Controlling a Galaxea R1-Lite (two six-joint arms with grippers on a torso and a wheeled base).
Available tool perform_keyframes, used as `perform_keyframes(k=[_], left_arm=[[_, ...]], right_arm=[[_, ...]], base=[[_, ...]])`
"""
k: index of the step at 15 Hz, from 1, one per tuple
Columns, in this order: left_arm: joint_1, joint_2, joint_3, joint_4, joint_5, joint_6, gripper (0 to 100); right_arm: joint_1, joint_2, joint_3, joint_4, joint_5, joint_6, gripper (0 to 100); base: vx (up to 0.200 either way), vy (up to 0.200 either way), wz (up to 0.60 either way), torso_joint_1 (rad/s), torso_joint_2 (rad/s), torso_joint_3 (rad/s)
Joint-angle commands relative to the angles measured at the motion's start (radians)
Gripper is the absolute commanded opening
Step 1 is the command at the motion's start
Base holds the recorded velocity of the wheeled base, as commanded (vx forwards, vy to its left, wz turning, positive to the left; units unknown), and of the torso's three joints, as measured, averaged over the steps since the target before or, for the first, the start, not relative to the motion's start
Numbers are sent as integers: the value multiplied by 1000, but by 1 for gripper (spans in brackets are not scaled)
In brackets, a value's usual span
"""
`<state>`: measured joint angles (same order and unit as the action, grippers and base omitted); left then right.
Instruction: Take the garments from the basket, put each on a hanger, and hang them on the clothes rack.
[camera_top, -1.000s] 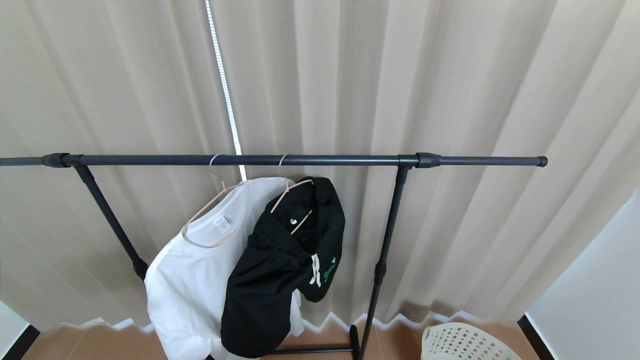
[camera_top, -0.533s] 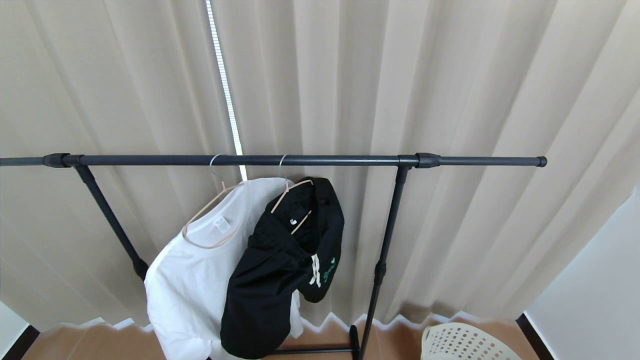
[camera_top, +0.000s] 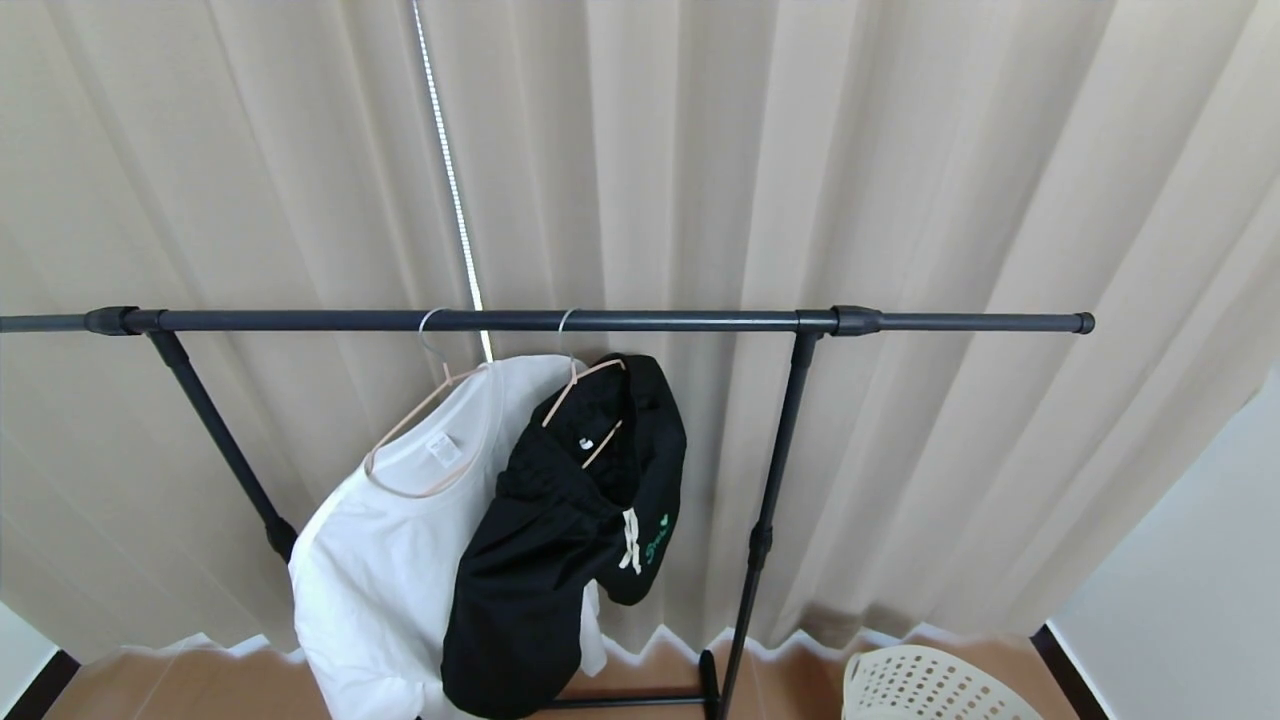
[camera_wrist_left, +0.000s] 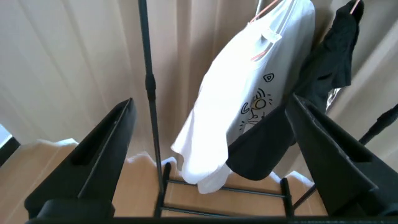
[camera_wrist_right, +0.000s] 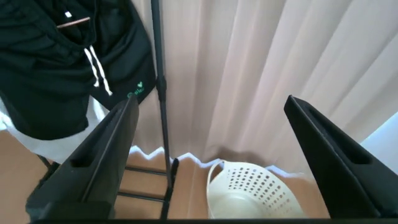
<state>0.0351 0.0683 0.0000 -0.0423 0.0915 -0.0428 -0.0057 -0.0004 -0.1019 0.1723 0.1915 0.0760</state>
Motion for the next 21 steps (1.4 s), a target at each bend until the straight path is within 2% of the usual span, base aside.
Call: perform_keyframes(k=[1,4,5,7,8,11,13,21], left_arm=[[-34,-68,0,6,-16,0,100],[-34,-65,0,6,-15,0,100],[-32,-67,0,6,-15,0,100],[-32,-65,0,4,-13,-2,100],[-32,-65,0,4,-13,-2,100],[-32,-65,0,4,-13,-2,100],[-32,-65,0,4,-13,-2,100],[-32,-65,0,2,-13,-2,100]], right_arm=[[0,0,-2,1,54,59,100],[0,0,-2,1,63,77,100],[0,0,2,1,13,51,100],[0,0,37,-45,-156,-156,100],[0,0,73,-97,-199,-166,100],[0,0,93,-155,-195,-150,100],[1,0,90,-148,-138,-128,100],[1,0,85,-132,-130,-130,100]], base=[[0,0,0,0,0,0],[0,0,0,0,0,0],[0,0,0,0,0,0],[0,0,0,0,0,0],[0,0,0,0,0,0],[0,0,0,0,0,0],[0,0,0,0,0,0],[0,0,0,0,0,0]])
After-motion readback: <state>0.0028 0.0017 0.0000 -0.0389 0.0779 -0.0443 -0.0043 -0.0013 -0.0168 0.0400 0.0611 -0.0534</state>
